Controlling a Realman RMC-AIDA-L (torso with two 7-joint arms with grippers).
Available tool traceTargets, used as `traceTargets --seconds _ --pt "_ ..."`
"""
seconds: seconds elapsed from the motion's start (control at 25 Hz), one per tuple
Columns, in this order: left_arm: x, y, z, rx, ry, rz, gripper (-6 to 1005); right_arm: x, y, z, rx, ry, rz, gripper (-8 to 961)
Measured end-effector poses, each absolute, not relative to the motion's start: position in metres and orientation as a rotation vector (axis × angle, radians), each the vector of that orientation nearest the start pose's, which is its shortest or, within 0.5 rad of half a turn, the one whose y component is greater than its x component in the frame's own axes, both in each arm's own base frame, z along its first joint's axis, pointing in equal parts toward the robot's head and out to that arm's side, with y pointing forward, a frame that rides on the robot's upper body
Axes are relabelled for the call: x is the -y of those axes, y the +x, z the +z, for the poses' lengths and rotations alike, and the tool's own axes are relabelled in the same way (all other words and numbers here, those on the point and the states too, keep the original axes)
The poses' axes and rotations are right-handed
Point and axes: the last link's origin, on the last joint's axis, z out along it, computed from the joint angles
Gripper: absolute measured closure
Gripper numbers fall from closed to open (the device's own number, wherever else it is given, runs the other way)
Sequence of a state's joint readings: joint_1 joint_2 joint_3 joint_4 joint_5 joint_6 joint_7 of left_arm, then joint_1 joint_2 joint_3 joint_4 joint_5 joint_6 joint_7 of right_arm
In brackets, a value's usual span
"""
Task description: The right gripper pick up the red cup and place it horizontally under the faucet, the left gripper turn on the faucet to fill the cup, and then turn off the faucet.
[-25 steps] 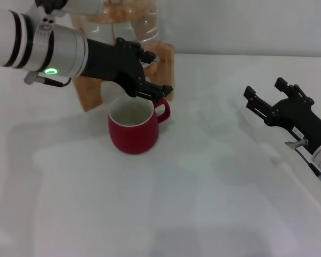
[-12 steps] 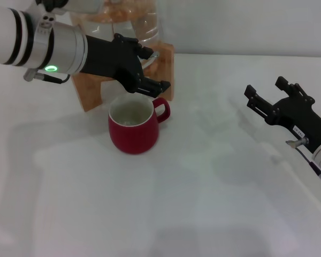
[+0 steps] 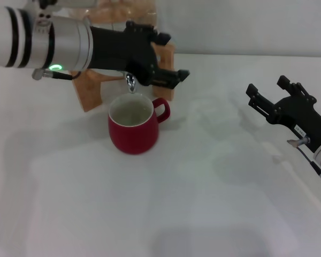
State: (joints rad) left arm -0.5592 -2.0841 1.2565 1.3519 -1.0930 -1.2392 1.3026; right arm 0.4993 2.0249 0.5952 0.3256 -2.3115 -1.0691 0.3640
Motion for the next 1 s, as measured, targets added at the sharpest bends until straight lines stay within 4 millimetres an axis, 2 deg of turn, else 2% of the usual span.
traceTargets --seconds 0.16,0.4,0.52,0.56,1.0 --pt "-0.374 -0.125 0.03 0.065 -2.564 -0.45 124 -0.345 0.271 -0.055 -0.638 -1.902 0.912 81" --pt "-0.357 -0.148 0.043 0.104 -2.432 -0.665 124 -0.344 0.271 -0.054 -0.625 -1.903 0.917 80" --pt "-0.349 -0.156 0.043 0.118 -2.391 -0.726 124 -0.345 0.27 -0.054 -0.621 -1.905 0.919 80" --pt "-0.342 -0.167 0.04 0.119 -2.341 -0.765 124 -0.345 0.27 -0.054 -0.62 -1.906 0.919 80" --pt "-0.315 -0.214 0.026 0.17 -2.088 -0.797 124 -0.343 0.271 -0.054 -0.622 -1.905 0.916 81"
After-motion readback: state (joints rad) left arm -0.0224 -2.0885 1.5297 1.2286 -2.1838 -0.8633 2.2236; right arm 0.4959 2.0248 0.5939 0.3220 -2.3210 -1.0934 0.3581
